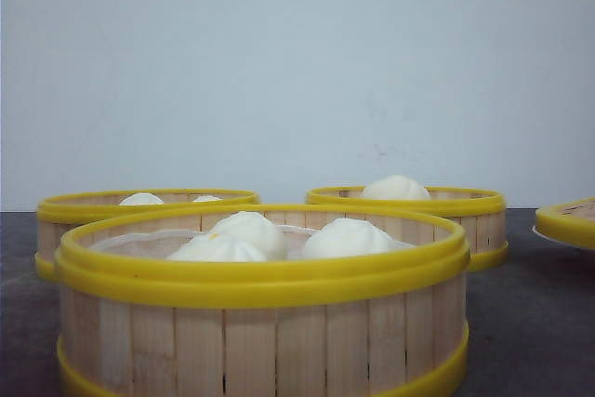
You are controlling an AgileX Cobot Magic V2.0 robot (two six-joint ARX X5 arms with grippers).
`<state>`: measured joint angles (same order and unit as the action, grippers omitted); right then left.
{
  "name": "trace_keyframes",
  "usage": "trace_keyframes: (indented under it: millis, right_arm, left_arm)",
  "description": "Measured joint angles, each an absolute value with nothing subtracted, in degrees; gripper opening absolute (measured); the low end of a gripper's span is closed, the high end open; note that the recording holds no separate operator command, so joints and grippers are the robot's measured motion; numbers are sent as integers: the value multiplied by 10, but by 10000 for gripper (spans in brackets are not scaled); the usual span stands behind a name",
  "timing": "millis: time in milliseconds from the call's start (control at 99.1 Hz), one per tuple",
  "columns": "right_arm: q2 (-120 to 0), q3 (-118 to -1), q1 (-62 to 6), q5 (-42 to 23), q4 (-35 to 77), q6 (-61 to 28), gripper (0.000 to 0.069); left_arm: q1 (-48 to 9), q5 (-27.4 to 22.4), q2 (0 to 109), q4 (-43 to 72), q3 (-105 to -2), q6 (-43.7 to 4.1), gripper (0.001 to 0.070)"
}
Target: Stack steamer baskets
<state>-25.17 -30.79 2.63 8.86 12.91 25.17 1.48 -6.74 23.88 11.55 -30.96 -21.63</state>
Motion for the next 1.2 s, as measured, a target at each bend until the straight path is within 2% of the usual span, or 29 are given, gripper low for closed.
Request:
trace_keyframes:
  millis: [192, 242, 293, 343, 394, 444, 484, 595, 838, 1060, 1201]
  right_arm:
    - [-342, -432, 14, 91, 186, 173, 10]
    - [-354, -446, 8, 91, 191, 163, 11]
    - [-362, -456, 3, 93, 198, 156, 26]
    - [-368, -459, -1, 97, 202, 152, 83]
    - [-372, -459, -5, 105, 204, 149, 178]
    - [-376, -459, -8, 105, 206, 149, 274]
    - [-379, -459, -10, 106, 207, 149, 324]
    - [-380, -459, -16, 106, 207, 148, 376]
    - [-380, -459, -32, 107, 207, 148, 385]
    - [-380, -459, -45, 107, 207, 148, 385]
    - [-380, -459, -46, 107, 207, 148, 385]
  left_arm:
    - [7, -80, 328, 144, -394, -193, 30]
    - [3, -89, 342, 154, -401, -186, 60]
    - [-2, -96, 355, 156, -402, -181, 127]
    - [-7, -107, 367, 159, -402, -177, 218]
    - [-13, -117, 380, 161, -402, -175, 294]
    - [-20, -122, 391, 161, -402, -173, 329]
    - [-25, -122, 399, 161, -402, -173, 344]
    - [-37, -122, 426, 156, -402, -173, 357]
    - [-54, -117, 560, 185, -459, -160, 356]
    - [-73, -32, 702, 230, -546, -125, 356]
    - [-74, -15, 780, 256, -585, -117, 356]
